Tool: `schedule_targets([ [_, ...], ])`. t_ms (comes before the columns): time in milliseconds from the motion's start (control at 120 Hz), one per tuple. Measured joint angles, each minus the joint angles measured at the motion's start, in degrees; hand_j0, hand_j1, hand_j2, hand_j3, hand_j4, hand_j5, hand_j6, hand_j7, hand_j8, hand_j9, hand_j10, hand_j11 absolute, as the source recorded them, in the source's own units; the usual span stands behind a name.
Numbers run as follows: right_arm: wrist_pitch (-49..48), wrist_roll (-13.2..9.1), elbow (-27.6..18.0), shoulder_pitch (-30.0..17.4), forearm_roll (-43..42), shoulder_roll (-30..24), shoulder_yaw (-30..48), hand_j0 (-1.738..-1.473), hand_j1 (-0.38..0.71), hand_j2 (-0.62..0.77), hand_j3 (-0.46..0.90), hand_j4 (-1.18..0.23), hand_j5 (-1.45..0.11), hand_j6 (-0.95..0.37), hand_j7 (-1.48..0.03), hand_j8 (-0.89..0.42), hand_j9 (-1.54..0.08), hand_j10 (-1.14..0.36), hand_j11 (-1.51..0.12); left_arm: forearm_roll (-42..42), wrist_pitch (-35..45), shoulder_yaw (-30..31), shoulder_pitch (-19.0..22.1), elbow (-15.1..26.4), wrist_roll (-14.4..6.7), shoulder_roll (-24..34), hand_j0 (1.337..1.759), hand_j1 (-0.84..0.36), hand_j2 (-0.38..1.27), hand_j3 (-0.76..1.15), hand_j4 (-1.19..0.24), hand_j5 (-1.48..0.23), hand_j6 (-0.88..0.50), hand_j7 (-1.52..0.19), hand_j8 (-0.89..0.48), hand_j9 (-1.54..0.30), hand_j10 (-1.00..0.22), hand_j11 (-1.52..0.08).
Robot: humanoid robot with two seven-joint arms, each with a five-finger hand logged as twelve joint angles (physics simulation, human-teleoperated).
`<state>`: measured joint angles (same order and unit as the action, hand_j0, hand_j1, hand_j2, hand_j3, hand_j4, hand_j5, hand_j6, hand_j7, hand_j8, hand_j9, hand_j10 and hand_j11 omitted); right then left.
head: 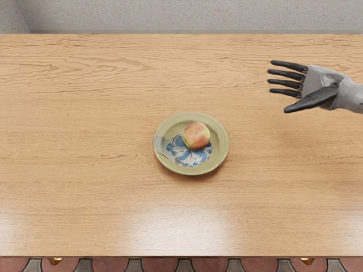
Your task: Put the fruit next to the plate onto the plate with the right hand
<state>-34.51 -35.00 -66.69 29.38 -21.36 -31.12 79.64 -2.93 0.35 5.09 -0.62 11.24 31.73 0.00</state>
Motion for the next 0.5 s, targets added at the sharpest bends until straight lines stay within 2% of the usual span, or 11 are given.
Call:
schedule_targets([
  [133, -0.36, 0.0, 1.66, -0.61, 2.23, 0.28, 0.63, -1.658, -0.21, -0.02, 0.0, -0.11, -0.15, -0.11, -0.15, -0.11, -0.15, -0.11, -0.15, 0.01, 0.0, 0.0, -0.06, -0.01, 0.0, 0.0, 1.658, 0.34, 0.0, 0.0, -0.01, -0.01, -0.01, -0.01, -0.01, -0.01, -0.01, -0.01],
  [317, -0.48, 0.0, 2.25, -5.99, 5.09, -1.73, 4.28, -1.658, -0.21, -0.02, 0.0, -0.11, -0.15, -0.11, -0.15, -0.11, -0.15, -0.11, -0.15, -0.04, 0.0, 0.12, -0.06, 0.11, 0.0, 0.0, 1.658, 0.34, 0.0, 0.0, -0.01, -0.01, -0.01, -0.01, -0.01, -0.01, -0.01, -0.01],
  [500, -0.5, 0.0, 2.41, -7.83, 5.95, -2.55, 5.21, -1.658, -0.21, -0.02, 0.0, -0.11, -0.15, -0.11, -0.15, -0.11, -0.15, -0.11, -0.15, -0.19, 0.0, 0.04, -0.32, 0.02, 0.04, 0.0, 1.658, 0.34, 0.0, 0.0, -0.01, -0.01, -0.01, -0.01, -0.01, -0.01, -0.01, -0.01],
])
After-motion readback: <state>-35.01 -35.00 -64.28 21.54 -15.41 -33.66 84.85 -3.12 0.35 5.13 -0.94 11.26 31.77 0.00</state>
